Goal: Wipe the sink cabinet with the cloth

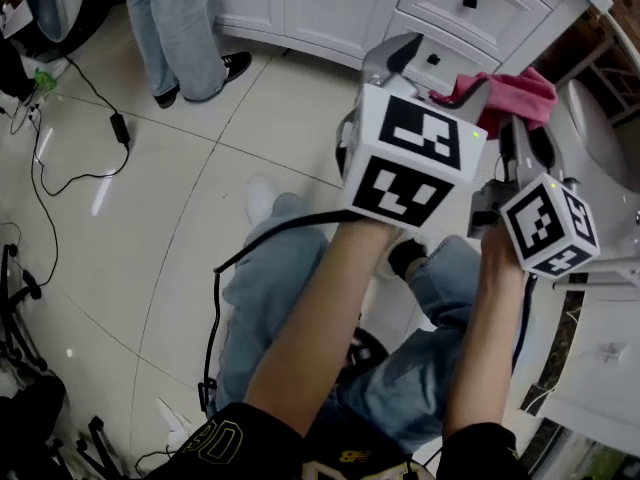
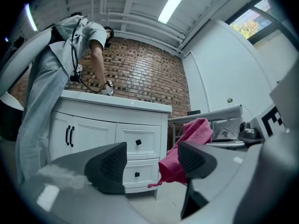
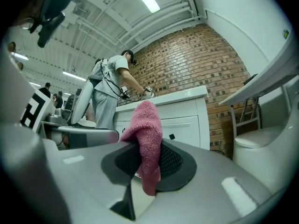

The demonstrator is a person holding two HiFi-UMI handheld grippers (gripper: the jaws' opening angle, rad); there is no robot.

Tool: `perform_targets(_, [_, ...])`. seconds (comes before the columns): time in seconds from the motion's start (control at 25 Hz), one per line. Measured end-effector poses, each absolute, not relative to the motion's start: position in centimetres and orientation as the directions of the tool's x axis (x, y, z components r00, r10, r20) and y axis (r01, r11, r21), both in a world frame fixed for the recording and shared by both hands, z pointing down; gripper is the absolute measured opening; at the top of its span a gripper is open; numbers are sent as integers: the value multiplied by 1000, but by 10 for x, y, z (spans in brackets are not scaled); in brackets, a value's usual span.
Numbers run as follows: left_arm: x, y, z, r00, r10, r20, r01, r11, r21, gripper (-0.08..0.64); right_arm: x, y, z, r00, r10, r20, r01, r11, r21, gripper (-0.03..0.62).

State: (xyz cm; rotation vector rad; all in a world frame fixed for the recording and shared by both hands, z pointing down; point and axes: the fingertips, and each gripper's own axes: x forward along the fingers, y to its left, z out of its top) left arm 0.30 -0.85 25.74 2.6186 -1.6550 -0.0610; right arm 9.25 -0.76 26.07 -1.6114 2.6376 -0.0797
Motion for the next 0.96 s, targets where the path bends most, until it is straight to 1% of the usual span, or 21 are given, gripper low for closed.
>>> perform_targets(0.2, [-1,17,256,425,-905,-29,-902,-426,65,342,115,22,248,-389,-919,-60,-921,386,57,74])
perform_targets(0.36, [-6,29,256,400,-916,-33,-916,-400,17,342,129,31,251,-372,-925,-76,-928,369,44,74])
perform_targets(0.56, [-21,41,256,357,-934,-32,-933,-355,-60,342,126,35,262,-378,-924,-66,-926,375,49,74])
perform_targets(0.72, [-29,45,249,349,-936,-46,-935,-344,-79,328,116,38,256,-377,-923,-71,-923,368,115,74])
perform_targets(0.96, [-33,34,239,330,-942,-64,-942,-324,-90,328,105,27,254,-401,-913,-72,-914,394,97,74])
